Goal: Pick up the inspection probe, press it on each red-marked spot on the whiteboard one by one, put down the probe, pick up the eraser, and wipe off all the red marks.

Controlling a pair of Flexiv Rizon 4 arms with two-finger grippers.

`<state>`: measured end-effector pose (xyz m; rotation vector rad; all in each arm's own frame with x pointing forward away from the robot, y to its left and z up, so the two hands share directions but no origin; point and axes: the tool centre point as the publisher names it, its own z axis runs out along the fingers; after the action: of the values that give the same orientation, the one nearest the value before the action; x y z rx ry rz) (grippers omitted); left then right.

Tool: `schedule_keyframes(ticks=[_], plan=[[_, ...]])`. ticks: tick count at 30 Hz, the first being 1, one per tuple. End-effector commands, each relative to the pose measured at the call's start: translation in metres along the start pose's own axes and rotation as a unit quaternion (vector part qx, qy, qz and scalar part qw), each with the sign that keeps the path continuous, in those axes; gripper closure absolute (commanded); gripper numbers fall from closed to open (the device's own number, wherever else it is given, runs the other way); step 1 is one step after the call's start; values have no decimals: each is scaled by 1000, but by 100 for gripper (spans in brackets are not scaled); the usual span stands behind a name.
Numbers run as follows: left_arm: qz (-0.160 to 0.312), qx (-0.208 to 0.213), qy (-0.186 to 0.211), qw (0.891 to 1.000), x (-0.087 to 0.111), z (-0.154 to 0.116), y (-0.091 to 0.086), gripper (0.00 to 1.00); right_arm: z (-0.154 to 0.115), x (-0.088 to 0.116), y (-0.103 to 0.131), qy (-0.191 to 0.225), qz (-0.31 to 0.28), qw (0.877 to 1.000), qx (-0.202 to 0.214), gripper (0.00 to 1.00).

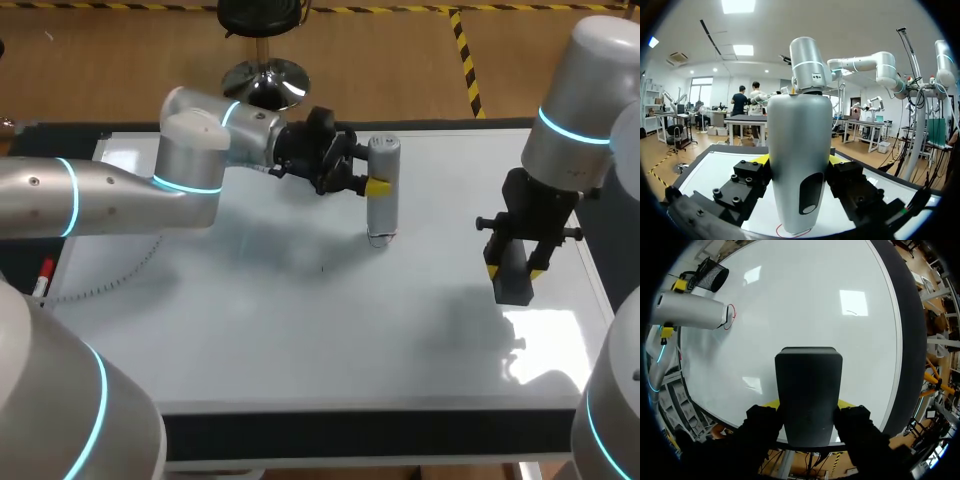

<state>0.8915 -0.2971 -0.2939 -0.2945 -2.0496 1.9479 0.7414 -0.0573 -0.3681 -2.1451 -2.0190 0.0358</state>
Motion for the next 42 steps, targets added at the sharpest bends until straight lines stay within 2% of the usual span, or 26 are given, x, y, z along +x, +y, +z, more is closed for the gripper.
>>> schedule_keyframes(ticks=[1,9,32,42], plan=[[1,3,3,1000,-6,1,3,100,-1,-1,-1,1,-1,1000,0,100],[-4,0,5,1000,-9,-2,5,100,-1,-1,-1,1,-1,1000,0,100],[-13,-2,-9,1000,0,-3,20,100,-1,-1,-1,1,-1,1000,0,100],[-8,-33,-30,999,7,-1,23,100,-1,-1,-1,1,-1,1000,0,100]])
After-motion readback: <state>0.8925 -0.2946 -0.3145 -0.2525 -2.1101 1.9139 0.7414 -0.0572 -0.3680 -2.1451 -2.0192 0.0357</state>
